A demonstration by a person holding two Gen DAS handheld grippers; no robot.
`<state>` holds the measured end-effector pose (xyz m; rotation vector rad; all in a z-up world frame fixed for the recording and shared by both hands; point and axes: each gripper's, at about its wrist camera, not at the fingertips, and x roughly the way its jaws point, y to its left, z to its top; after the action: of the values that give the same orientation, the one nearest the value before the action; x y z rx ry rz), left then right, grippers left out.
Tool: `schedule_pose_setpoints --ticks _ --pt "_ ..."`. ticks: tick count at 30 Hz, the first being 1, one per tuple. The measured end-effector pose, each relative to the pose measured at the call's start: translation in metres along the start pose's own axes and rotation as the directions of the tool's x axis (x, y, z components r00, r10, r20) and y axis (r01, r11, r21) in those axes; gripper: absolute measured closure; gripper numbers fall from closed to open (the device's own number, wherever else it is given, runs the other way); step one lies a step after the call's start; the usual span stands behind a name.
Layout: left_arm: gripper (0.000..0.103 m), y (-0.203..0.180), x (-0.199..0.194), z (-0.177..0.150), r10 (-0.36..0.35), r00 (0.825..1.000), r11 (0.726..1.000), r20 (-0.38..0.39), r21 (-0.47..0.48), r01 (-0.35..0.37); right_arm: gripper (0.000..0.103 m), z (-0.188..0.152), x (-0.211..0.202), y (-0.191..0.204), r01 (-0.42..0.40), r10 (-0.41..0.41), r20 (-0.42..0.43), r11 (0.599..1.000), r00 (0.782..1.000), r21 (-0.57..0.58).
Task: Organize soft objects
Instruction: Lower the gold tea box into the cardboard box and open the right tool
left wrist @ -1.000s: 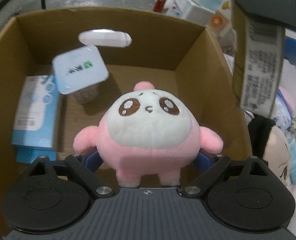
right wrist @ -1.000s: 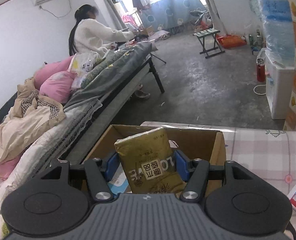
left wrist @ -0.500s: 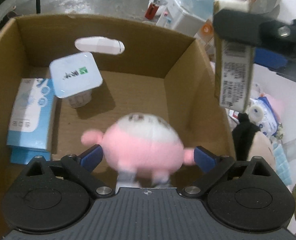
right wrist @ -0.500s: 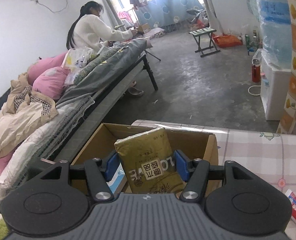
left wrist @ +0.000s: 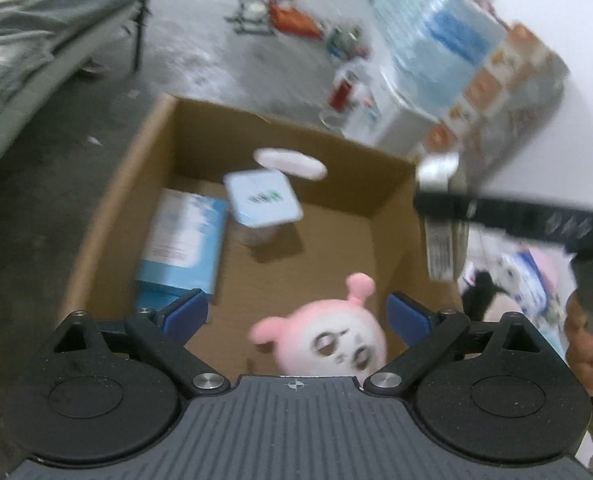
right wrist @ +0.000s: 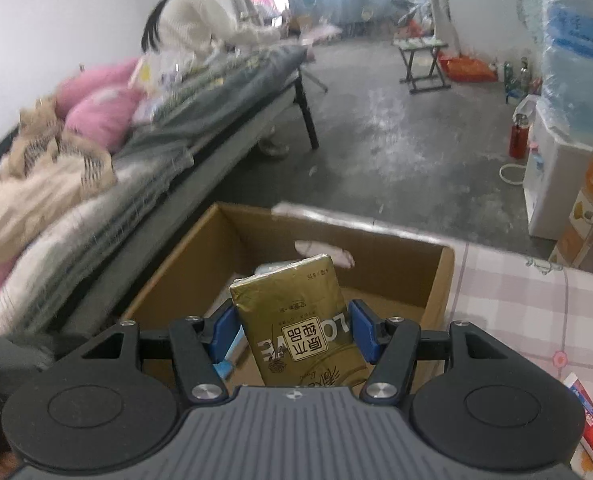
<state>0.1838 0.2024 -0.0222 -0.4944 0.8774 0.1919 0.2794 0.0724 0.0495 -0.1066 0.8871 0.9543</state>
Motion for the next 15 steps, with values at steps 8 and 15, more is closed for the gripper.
schedule_pose_setpoints --ticks 8,15 --pt "0.006 0.031 -0.038 -0.003 0.047 0.991 0.997 0.129 -0.074 -0.038 0.066 0.000 0.059 0.022 0.131 -0.153 -0.130 0.978 0.980 -0.164" --pt "0.006 0.044 -0.038 0.000 0.055 0.989 0.996 0.140 -0.084 -0.043 0.065 -0.007 0.119 0.038 0.219 -0.298 -0.195 0.913 0.935 -0.345"
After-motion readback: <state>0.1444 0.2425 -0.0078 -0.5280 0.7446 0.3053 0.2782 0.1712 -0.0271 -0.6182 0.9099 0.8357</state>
